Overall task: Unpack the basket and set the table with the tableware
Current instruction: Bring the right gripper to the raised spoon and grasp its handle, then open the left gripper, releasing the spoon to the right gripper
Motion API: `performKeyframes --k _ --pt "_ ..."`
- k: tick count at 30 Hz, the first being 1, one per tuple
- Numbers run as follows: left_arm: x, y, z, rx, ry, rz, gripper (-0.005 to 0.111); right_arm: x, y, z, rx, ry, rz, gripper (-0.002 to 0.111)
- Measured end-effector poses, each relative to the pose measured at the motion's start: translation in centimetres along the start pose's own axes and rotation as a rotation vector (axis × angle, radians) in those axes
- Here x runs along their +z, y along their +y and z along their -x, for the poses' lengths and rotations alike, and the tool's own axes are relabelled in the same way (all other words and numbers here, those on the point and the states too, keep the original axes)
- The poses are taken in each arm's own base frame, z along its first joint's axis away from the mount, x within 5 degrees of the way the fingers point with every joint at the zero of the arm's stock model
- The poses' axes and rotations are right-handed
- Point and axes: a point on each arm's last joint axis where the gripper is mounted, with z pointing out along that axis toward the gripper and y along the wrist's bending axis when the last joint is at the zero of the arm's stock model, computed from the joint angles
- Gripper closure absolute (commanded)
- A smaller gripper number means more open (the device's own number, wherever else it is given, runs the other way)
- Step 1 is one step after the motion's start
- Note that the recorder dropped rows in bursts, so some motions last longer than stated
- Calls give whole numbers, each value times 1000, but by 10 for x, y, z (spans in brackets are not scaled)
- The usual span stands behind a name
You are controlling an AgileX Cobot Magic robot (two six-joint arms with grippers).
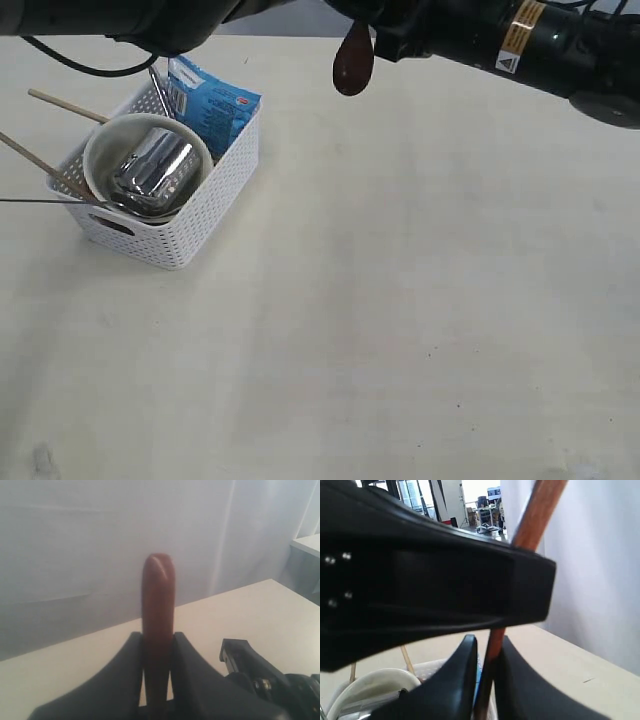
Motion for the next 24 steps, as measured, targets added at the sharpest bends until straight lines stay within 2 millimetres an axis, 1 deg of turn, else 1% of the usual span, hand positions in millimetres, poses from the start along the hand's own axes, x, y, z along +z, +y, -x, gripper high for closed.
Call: performKeyframes --k 10,13,15,18,24 --pt "-1 -1 0 18 9 -14 107 0 1 -1 -27 7 7 95" --pt "-6 -2 6 23 4 -29 107 -1 0 -1 -43 13 11 96" --pt "-9 -3 10 26 -2 -38 107 -1 1 -2 -54 17 23 98" --pt "-12 -4 13 34 -4 -49 107 -1 1 -1 -57 17 21 109" --pt "-13 -5 13 38 6 -65 107 -1 1 -2 -60 22 22 109"
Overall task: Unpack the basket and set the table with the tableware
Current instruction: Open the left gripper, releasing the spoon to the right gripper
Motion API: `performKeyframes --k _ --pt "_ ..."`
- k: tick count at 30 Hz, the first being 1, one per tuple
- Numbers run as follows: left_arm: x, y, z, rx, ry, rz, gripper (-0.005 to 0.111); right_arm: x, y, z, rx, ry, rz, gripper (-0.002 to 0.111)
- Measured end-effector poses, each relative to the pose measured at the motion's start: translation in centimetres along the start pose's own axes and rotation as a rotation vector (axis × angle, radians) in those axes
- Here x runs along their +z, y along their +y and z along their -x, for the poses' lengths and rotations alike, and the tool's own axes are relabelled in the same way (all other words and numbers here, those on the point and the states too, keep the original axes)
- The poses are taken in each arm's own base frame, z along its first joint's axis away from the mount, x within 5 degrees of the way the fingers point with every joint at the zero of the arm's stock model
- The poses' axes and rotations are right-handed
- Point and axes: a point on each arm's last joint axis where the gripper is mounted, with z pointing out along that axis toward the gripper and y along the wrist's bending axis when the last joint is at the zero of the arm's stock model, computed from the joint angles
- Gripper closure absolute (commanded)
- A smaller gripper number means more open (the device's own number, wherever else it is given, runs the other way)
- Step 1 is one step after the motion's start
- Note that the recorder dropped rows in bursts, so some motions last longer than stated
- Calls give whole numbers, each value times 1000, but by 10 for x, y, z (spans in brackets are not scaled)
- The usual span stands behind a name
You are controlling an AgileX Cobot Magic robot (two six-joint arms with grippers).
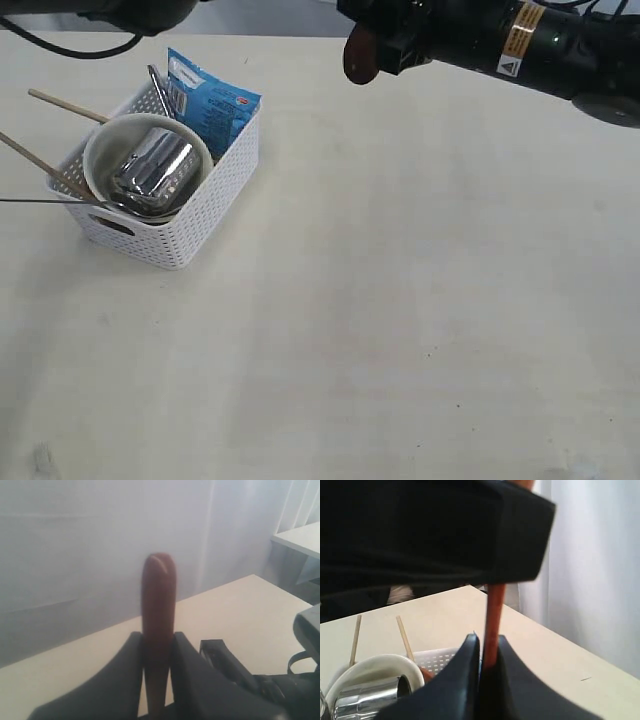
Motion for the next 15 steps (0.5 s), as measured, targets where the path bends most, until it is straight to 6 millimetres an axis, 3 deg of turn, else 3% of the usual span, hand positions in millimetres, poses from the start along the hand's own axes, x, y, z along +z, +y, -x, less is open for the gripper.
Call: performKeyframes --k 8,15 --pt "0 0 0 -6 3 -1 102 0 0 0 -1 1 1 109" --pt "1 10 -1 -20 17 10 55 0 0 0 17 0 2 109"
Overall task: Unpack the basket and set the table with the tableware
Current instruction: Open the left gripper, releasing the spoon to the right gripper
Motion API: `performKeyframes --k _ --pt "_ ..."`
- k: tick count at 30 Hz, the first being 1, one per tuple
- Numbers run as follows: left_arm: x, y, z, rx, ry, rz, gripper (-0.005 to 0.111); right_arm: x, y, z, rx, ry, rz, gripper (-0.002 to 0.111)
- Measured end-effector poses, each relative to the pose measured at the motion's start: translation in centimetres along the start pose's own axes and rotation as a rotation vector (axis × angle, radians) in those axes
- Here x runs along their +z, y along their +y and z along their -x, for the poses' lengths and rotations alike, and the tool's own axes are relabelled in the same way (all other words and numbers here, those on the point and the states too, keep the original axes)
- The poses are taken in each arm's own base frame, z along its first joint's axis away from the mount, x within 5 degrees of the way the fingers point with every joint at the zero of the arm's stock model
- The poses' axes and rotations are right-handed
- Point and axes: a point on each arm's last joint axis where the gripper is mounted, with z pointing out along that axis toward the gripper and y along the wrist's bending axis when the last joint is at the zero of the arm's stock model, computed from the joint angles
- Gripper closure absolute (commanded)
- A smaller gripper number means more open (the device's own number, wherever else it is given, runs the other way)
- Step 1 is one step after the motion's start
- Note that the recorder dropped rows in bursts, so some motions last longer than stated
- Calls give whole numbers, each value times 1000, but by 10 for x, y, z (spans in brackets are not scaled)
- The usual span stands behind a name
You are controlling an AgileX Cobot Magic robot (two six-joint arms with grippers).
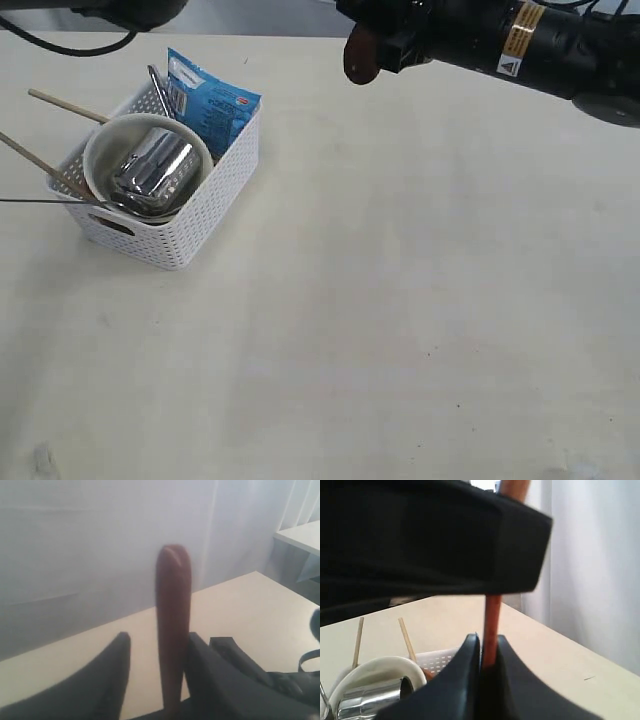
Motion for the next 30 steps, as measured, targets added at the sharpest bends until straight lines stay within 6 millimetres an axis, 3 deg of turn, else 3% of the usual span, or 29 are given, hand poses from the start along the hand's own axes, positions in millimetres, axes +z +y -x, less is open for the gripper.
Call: performKeyframes --k 2,6,11,14,17,19,23,30 --pt "1 6 0 -4 6 8 47 0 0 0 20 0 0 109" --pt "-2 15 3 -14 17 5 45 0 -3 -5 87 57 -37 109" --pt "-28 9 28 12 -12 -69 45 -2 -9 -17 276 187 -123 109" --pt "-39 3 33 50 10 -138 45 -7 -4 -3 335 283 -72 109" --pt "-41 2 31 67 29 -158 45 -25 -13 11 387 336 -97 109" --pt "-43 9 22 74 58 -145 45 -57 -37 15 512 320 -154 109" --pt "-49 28 12 62 90 -98 45 -89 -46 0 687 275 -83 109" --pt "-66 52 -1 73 124 -34 45 -93 -27 -36 804 359 -45 109"
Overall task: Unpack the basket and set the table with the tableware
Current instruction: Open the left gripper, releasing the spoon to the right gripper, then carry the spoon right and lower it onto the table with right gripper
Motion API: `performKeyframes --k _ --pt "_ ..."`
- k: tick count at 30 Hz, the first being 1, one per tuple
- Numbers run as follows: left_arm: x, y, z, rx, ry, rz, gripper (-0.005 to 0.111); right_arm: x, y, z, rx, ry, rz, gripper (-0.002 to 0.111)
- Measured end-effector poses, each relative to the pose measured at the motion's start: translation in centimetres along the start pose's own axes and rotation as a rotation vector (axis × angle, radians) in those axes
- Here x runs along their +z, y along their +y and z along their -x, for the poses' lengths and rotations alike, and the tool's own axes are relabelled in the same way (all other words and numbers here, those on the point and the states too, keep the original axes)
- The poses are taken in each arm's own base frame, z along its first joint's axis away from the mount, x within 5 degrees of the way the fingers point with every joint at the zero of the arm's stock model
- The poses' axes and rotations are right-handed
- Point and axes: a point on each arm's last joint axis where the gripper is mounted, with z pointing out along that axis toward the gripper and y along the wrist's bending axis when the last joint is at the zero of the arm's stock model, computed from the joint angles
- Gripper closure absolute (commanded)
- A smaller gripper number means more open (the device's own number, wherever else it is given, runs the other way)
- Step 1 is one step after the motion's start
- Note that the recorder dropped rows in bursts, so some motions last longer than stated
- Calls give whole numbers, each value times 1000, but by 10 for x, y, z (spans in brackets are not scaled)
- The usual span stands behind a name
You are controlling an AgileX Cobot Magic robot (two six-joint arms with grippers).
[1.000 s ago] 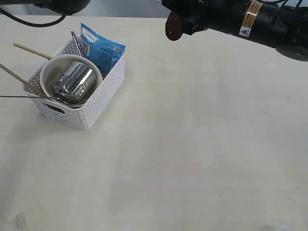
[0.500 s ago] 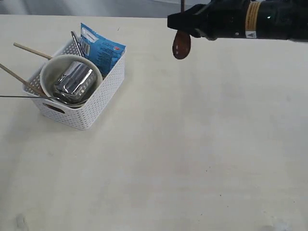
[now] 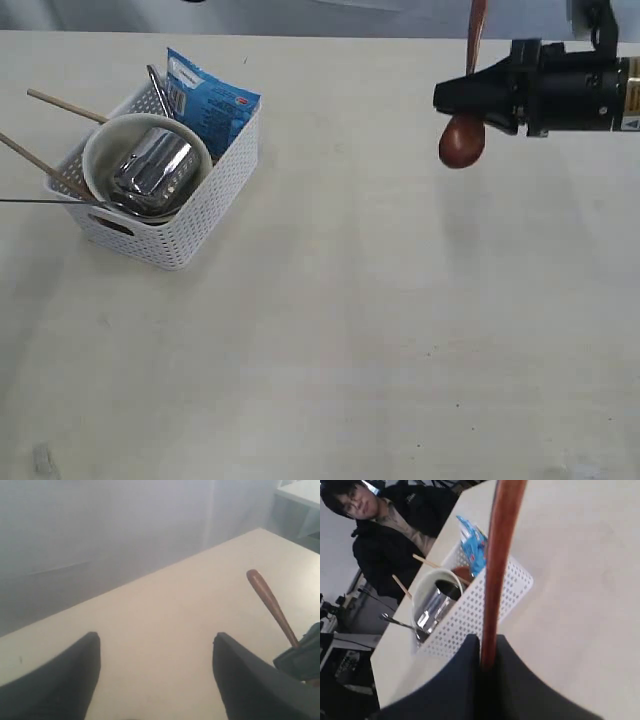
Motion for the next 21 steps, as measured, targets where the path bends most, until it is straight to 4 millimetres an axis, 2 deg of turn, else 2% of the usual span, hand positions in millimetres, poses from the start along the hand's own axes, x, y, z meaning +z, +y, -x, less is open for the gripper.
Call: performKeyframes --k 4,7,15,21 --pt "-6 3 -7 36 10 19 45 1 -4 -12 -20 99 -41 109" --pt "-11 3 -3 44 -9 22 45 1 -4 -17 -5 121 -34 109" --pt "-17 2 2 49 -29 23 45 1 -4 -38 157 167 -13 109" --pt "-17 -1 0 49 -7 -7 45 -15 -13 -50 257 141 -22 109"
